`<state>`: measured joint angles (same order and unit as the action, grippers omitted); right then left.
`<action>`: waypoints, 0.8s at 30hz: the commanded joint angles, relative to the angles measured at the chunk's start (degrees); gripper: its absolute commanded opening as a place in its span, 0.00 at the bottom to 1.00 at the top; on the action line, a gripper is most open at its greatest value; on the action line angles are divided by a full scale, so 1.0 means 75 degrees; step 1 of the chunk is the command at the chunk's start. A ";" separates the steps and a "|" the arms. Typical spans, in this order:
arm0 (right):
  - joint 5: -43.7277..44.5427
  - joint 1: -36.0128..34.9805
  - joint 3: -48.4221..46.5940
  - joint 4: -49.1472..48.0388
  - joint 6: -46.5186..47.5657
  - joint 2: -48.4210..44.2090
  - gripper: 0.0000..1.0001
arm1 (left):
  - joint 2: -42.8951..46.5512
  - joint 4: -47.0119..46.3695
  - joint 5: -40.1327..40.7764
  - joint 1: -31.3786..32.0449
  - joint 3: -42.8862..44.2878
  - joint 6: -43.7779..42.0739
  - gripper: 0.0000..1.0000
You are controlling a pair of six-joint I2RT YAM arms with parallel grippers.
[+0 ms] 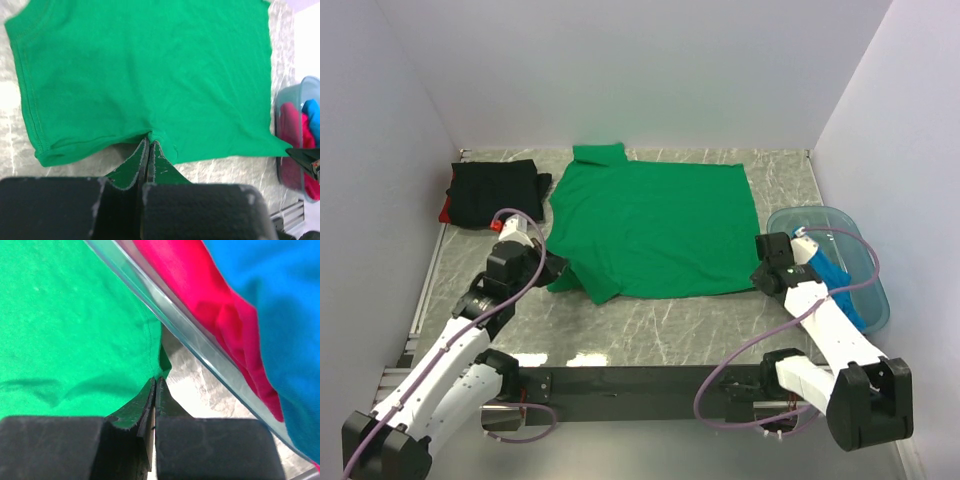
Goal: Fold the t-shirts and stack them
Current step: Fold the tshirt
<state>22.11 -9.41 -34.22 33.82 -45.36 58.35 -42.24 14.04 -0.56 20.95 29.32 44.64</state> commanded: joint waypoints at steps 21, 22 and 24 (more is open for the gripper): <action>0.0849 -0.0046 -0.3708 -0.0338 0.2743 0.4043 0.00 | -0.3074 -0.1661 -0.0535 -0.1094 0.1832 -0.0526 0.01; 0.0849 -0.0058 -0.3874 -0.0280 0.2895 0.4381 0.00 | -0.3342 -0.1685 -0.0535 -0.1106 0.2018 -0.0550 0.01; 0.0896 -0.0046 -0.4376 -0.0186 0.3001 0.4734 0.00 | -0.3613 -0.1720 -0.0488 -0.1129 0.2195 -0.0620 0.01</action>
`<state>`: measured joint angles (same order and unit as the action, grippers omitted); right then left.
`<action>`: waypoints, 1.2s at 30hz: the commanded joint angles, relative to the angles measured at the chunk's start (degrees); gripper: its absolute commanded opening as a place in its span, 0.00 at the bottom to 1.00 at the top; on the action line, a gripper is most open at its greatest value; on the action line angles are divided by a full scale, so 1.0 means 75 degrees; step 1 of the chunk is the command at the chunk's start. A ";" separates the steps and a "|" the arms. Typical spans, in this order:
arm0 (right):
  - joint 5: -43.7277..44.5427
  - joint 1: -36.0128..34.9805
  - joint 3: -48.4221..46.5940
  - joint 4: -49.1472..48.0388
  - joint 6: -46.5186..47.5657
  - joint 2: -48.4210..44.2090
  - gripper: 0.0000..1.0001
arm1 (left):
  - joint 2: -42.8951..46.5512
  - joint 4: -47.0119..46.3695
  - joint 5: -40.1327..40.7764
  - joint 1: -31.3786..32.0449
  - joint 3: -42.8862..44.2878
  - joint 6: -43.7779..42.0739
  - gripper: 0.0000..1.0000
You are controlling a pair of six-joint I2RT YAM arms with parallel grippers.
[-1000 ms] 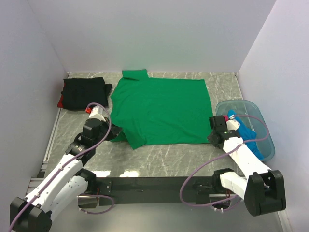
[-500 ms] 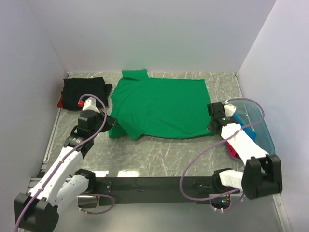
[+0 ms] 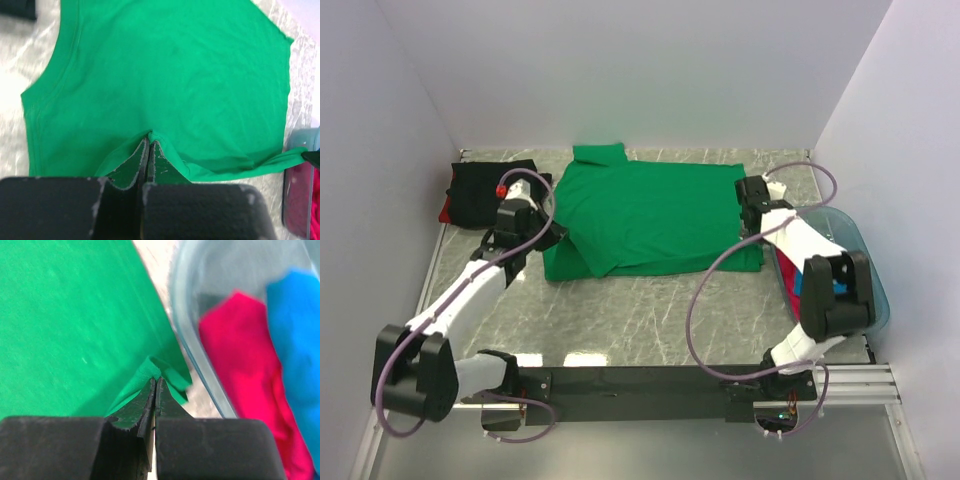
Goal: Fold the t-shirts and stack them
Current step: Fold the tshirt
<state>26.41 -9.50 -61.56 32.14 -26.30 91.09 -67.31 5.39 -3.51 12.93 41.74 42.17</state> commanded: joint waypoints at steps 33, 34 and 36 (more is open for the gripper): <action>0.0053 -0.0069 -0.3641 0.0555 0.1327 0.2680 0.49 | -0.3953 -0.0273 0.0444 -0.0306 0.3895 -0.1146 0.74; -0.0017 -0.0081 -0.3570 0.0357 0.1374 0.2470 0.52 | -0.3661 -0.0273 0.0874 -0.0306 0.3776 -0.1146 0.78; -0.0030 -0.0280 -0.3302 0.0157 0.1502 0.2235 0.59 | -0.3170 -0.0238 0.1088 -0.0306 0.3275 -0.1088 0.84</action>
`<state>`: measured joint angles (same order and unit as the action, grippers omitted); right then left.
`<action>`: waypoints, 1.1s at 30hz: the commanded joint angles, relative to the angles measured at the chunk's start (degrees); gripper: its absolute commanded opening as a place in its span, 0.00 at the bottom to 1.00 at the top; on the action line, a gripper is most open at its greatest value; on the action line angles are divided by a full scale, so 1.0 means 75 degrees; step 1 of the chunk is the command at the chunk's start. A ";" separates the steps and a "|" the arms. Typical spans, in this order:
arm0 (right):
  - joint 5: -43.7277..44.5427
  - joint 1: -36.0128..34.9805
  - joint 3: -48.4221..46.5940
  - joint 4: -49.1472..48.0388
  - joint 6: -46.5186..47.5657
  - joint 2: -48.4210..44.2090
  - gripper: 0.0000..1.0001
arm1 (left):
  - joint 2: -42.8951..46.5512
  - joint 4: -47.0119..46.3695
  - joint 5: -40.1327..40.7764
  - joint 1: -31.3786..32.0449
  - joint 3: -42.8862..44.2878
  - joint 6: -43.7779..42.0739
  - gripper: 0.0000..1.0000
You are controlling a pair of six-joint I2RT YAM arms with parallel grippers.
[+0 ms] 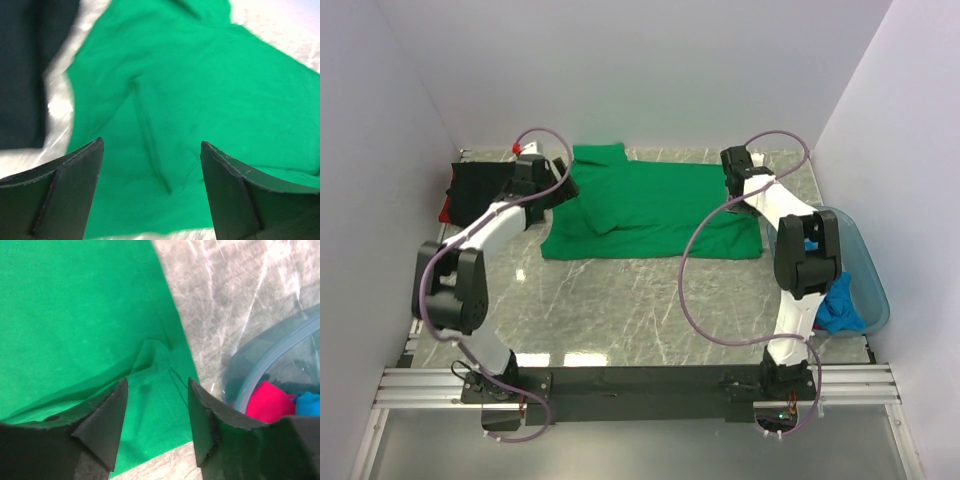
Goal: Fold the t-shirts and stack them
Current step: Fold the tshirt
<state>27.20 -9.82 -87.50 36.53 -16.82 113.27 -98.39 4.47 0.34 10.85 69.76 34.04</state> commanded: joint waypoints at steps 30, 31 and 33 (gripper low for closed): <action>-0.3919 -0.4538 -0.2383 -0.2105 0.1024 0.1560 0.51 | 0.2034 -0.0420 0.1232 -0.0006 -0.3910 0.0594 0.71; -0.3920 -0.4561 -0.2430 -0.2117 0.1012 0.1619 0.51 | 0.1975 -0.0432 0.1244 -0.0006 -0.3887 0.0582 0.71; -0.3966 -0.4608 -0.2617 -0.2106 0.1012 0.1817 0.51 | 0.1858 -0.0455 0.1302 -0.0006 -0.3840 0.0547 0.71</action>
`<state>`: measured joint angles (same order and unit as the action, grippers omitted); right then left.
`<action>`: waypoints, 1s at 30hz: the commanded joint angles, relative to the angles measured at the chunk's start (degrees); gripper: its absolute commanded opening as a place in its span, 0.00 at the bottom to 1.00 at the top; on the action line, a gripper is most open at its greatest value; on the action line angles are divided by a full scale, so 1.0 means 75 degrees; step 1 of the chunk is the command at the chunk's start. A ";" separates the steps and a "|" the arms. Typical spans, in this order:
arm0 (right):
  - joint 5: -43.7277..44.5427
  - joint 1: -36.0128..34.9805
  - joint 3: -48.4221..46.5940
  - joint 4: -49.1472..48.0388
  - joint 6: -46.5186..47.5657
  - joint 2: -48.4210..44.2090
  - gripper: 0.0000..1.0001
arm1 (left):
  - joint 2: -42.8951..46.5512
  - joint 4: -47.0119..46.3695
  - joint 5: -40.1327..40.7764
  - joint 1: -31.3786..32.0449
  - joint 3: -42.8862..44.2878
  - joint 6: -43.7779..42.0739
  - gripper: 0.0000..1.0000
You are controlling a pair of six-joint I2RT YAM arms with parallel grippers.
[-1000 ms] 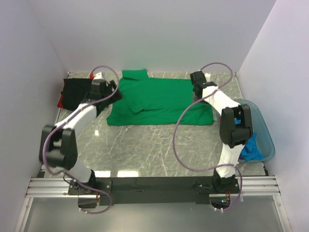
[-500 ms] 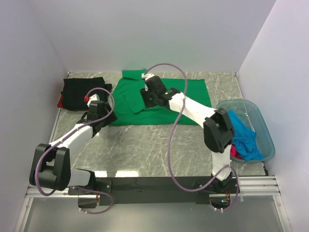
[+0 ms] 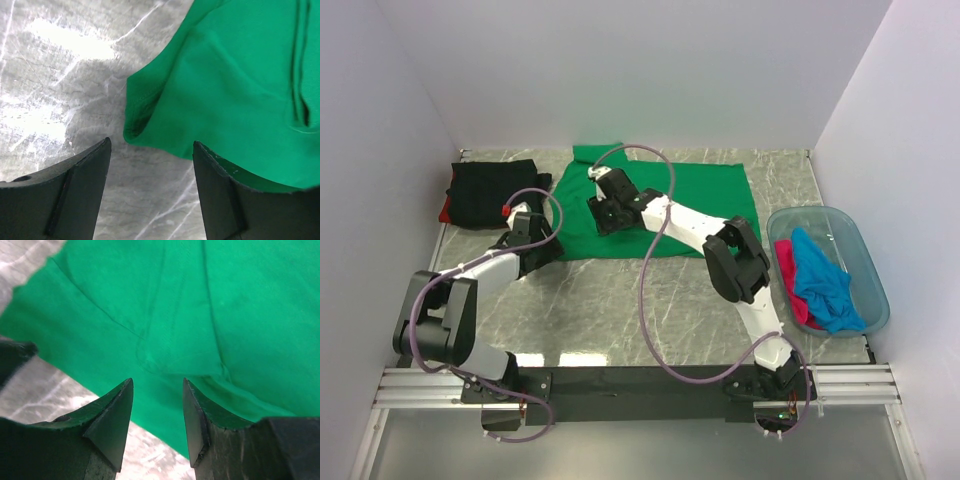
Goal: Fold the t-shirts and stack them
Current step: Fold the tshirt
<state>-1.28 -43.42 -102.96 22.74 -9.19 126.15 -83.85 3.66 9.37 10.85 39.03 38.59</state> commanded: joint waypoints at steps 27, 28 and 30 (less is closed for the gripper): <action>0.0522 -0.0340 -0.1507 0.0788 -0.0028 0.1298 0.33 | -0.0398 -0.0336 0.0157 -0.0263 0.0176 -0.0258 0.02; 0.0487 -0.0340 -0.1495 0.0800 -0.0017 0.1286 0.30 | -0.0374 -0.0324 0.0146 -0.0287 0.0175 -0.0258 0.01; 0.0429 -0.0340 -0.1472 0.0800 0.0018 0.1274 0.30 | -0.0316 -0.0301 0.0146 -0.0298 0.0175 -0.0282 0.01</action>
<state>1.78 -45.36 -113.60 28.47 -9.50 135.48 -86.89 1.54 9.89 9.19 39.57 37.15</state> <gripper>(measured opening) 0.300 0.105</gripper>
